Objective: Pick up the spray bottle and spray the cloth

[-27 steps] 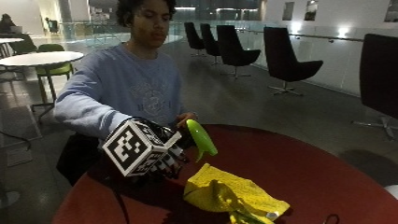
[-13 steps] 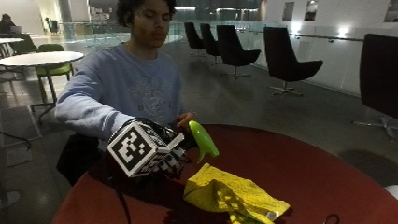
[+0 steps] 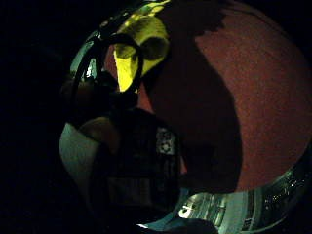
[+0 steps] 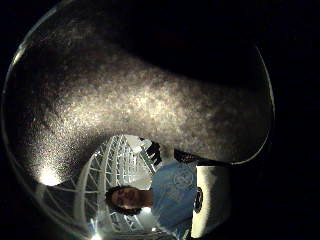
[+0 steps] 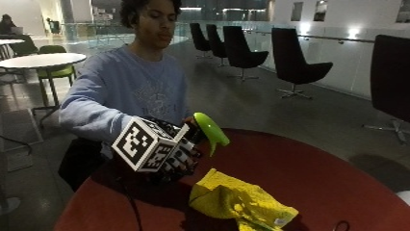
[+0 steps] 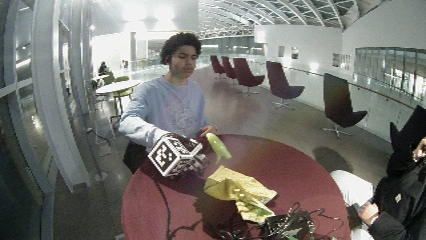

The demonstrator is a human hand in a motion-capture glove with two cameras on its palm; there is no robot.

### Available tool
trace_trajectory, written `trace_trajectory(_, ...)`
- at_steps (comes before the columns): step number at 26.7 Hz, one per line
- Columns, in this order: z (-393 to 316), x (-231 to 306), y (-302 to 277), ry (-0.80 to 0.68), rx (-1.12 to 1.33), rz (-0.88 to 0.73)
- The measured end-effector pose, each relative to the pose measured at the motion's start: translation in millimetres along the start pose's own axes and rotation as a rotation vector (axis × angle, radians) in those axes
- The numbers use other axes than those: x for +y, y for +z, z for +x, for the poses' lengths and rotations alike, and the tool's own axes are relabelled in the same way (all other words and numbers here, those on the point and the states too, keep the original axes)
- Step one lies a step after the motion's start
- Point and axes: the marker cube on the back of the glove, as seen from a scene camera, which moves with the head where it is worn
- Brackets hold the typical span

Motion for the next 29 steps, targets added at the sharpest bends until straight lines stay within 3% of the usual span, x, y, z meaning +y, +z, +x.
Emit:
trace_trajectory(6, -40.5, -0.1, 27.8, -0.251, -0.146, 0.093)
trace_trajectory(14, -118.8, -9.4, 123.8, -0.603, -0.193, 0.162)
trace_trajectory(22, -161.9, -37.5, 223.4, -0.707, -0.207, 0.109)
trace_trajectory(29, -165.0, -58.2, 266.3, -0.714, -0.211, 0.098)
